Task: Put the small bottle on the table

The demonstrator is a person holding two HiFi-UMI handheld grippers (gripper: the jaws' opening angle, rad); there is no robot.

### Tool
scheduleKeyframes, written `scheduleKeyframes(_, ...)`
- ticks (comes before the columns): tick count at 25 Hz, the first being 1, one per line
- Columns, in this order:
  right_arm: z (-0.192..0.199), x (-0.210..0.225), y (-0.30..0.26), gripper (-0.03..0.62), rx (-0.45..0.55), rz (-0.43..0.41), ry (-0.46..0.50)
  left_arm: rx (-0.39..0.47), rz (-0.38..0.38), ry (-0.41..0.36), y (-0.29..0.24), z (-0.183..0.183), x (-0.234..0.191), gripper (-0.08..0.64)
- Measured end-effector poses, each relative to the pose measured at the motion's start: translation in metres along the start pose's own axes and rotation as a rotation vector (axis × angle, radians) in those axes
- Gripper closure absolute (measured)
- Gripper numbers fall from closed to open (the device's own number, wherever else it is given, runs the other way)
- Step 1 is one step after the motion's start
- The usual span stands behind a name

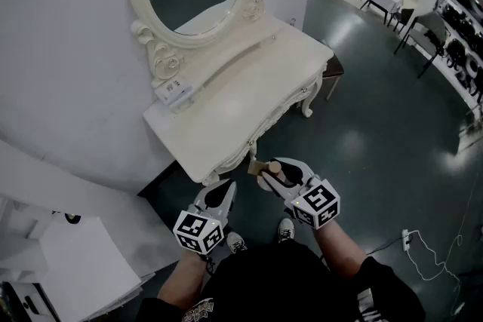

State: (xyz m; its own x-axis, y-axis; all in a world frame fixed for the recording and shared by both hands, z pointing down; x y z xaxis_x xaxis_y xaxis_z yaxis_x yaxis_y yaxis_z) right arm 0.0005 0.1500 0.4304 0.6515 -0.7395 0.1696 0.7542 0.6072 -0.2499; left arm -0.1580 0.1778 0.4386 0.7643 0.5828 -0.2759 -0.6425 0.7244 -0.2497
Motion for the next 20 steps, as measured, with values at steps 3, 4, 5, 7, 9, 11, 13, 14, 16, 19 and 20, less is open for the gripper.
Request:
scheduleKeyframes(3,-0.0013,0.0005,0.0021,0.428,0.002,0.003,-0.004,0.000,0.000,0.001,0.0006,-0.0006,0.0025,0.560)
scheduleKeyframes(4,-0.0013,0.0006,0.0026,0.428,0.003,0.004,-0.006,0.000,0.000,0.001,0.0009,-0.0005,0.0031,0.560)
scheduleKeyframes(5,-0.0012,0.0007,0.0031,0.428,0.003,0.005,-0.007,-0.001,0.000,0.001,0.0012,-0.0003,0.0038,0.560)
scheduleKeyframes(7,-0.0016,0.0006,0.0046,0.427,0.007,0.003,-0.011,-0.002,0.001,0.000,0.0013,-0.0004,0.0053,0.560)
scheduleKeyframes(9,-0.0027,-0.0002,0.0058,0.426,0.016,-0.002,-0.016,-0.001,0.003,-0.003,0.0013,-0.0008,0.0068,0.560)
scheduleKeyframes(11,-0.0038,-0.0015,0.0065,0.426,0.024,-0.008,-0.016,-0.001,0.005,-0.004,0.0013,-0.0009,0.0077,0.560)
scheduleKeyframes(13,-0.0047,-0.0023,0.0069,0.426,0.027,-0.016,-0.013,-0.003,0.006,-0.005,0.0005,-0.0010,0.0084,0.560)
scheduleKeyframes(14,-0.0047,-0.0025,0.0070,0.426,0.026,-0.021,-0.009,-0.004,0.006,-0.005,0.0000,-0.0007,0.0088,0.560)
scheduleKeyframes(16,-0.0034,-0.0024,0.0073,0.426,0.020,-0.026,0.000,-0.008,0.006,-0.005,-0.0009,0.0012,0.0095,0.560)
scheduleKeyframes(19,-0.0005,0.0003,0.0073,0.426,0.018,-0.028,-0.007,-0.014,0.005,-0.002,-0.0022,0.0046,0.0100,0.560)
scheduleKeyframes(20,0.0002,0.0015,0.0074,0.426,0.018,-0.029,-0.010,-0.015,0.004,0.000,-0.0028,0.0052,0.0103,0.560)
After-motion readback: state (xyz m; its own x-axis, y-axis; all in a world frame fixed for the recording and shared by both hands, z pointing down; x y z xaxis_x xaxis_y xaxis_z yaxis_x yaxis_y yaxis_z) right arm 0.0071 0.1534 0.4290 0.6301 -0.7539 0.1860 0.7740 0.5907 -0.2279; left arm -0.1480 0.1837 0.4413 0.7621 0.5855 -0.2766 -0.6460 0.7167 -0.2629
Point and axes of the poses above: the fingertips, and each gripper's own axes: y backward along the fingers, x to its right, z out of its underside, the point moved 5 cm from there along y, backward along the fingers, and after that the axes turned 3 degrees about -z, right-handed, at the moved point
